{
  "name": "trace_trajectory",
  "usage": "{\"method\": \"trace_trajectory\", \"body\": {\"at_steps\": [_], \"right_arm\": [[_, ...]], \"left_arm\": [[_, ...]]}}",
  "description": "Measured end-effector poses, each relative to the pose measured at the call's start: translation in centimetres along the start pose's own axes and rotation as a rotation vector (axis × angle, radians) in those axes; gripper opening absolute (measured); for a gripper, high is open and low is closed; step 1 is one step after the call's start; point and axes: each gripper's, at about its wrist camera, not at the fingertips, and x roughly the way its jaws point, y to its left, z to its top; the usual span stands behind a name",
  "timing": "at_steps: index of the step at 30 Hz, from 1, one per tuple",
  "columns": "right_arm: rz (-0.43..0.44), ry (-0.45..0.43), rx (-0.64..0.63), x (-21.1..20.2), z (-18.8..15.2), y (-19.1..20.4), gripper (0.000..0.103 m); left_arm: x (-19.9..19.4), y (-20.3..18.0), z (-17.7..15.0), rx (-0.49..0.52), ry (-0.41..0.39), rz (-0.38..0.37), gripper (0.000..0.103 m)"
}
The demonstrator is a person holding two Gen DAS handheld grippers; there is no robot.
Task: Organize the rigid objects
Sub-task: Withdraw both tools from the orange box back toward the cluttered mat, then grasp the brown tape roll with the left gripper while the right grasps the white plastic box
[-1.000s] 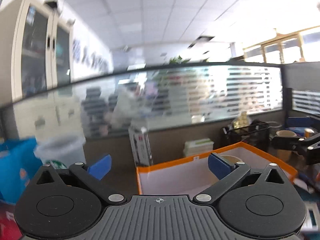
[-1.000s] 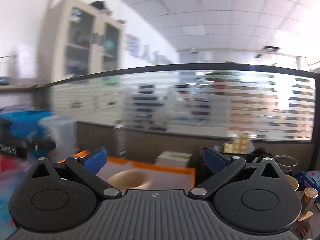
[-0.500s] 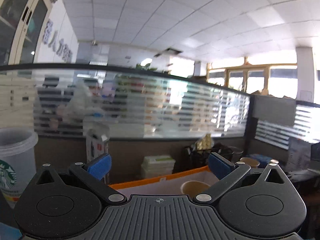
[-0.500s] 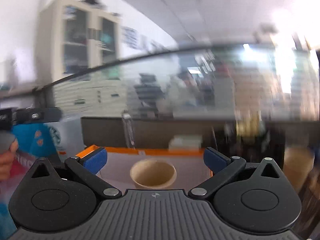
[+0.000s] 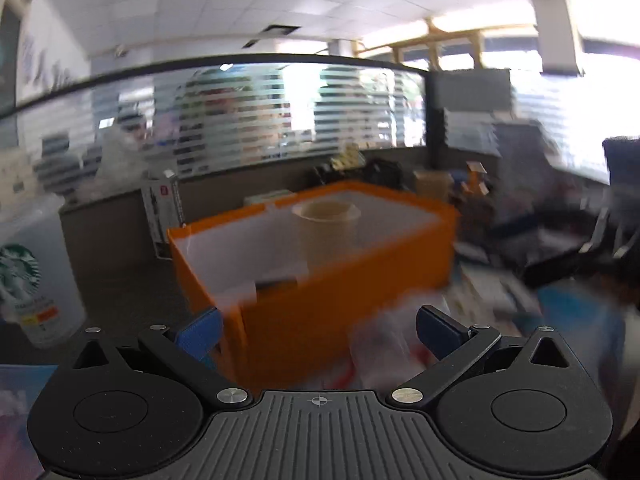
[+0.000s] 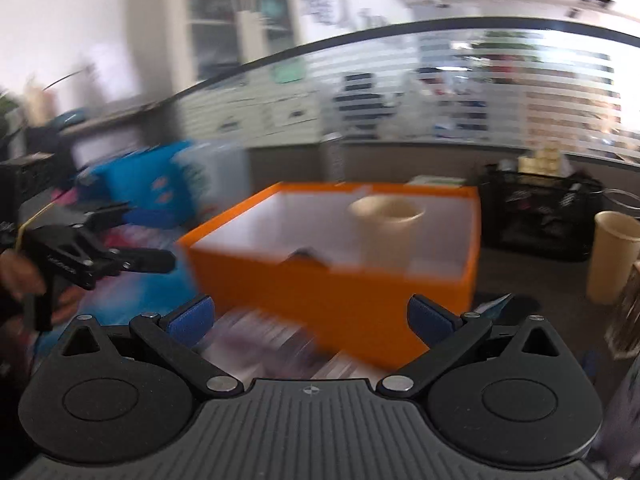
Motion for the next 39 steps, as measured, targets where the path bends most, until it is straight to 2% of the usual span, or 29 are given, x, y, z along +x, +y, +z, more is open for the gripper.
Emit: {"method": "trace_trajectory", "body": {"at_steps": [3, 5, 8, 10, 11, 13, 14, 20, 25, 29, 30, 31, 33, 34, 35, 36, 39], "right_arm": [[0.026, 0.070, -0.084, -1.5, -2.4, 3.9, 0.103], [-0.032, 0.110, -0.181, -1.9, -3.7, 6.8, 0.103], [-0.090, 0.091, -0.372, -1.7, -5.2, 9.6, 0.103], [-0.094, 0.108, -0.410, -0.7, -5.7, 9.7, 0.103], [-0.082, 0.139, -0.401, 0.1, -5.8, 9.3, 0.103], [-0.079, 0.176, -0.355, 1.2, -6.0, 8.1, 0.103], [-0.072, 0.192, -0.327, 1.6, -6.1, 7.3, 0.103], [-0.082, 0.256, -0.282, 3.4, -5.9, 5.5, 0.103], [-0.068, 0.269, -0.273, 4.2, -5.9, 5.9, 0.103], [-0.088, 0.295, -0.209, 4.9, -6.0, 5.4, 0.096], [-0.090, 0.294, -0.190, 4.9, -6.0, 5.3, 0.089], [-0.095, 0.294, -0.176, 4.9, -6.0, 5.2, 0.087], [-0.113, 0.289, -0.150, 4.8, -6.0, 5.2, 0.087], [-0.126, 0.284, -0.144, 4.7, -6.1, 5.4, 0.087], [-0.141, 0.279, -0.135, 4.5, -6.3, 5.7, 0.087], [-0.158, 0.273, -0.129, 4.4, -6.4, 6.0, 0.087], [-0.214, 0.267, -0.096, 3.8, -6.7, 6.8, 0.086]], "left_arm": [[-1.1, -3.2, -2.2, 0.174, 0.035, 0.047, 0.103], [-0.8, -4.7, -3.4, 0.247, 0.082, 0.051, 0.103], [0.5, -5.3, -4.6, 0.228, 0.125, 0.032, 0.103], [1.5, -5.1, -5.0, 0.173, 0.163, 0.022, 0.103], [2.0, -5.0, -5.1, 0.149, 0.181, 0.009, 0.103], [2.5, -4.8, -5.0, 0.118, 0.169, 0.043, 0.103], [2.8, -4.8, -4.9, 0.112, 0.182, 0.033, 0.103], [4.3, -5.2, -4.3, 0.117, 0.200, 0.047, 0.103], [5.1, -5.5, -4.1, 0.128, 0.191, 0.041, 0.103], [5.5, -5.0, -3.9, 0.104, 0.199, 0.023, 0.103], [5.5, -5.0, -3.9, 0.090, 0.204, 0.019, 0.101], [5.4, -4.9, -3.9, 0.075, 0.205, 0.009, 0.097], [4.9, -5.0, -4.0, 0.035, 0.203, -0.038, 0.071], [4.7, -5.3, -4.1, 0.029, 0.200, -0.034, 0.067], [4.4, -5.7, -4.1, 0.032, 0.197, -0.031, 0.056], [4.1, -6.1, -4.1, 0.034, 0.195, -0.026, 0.053], [3.3, -7.1, -4.5, -0.009, 0.189, 0.019, 0.053]]}}
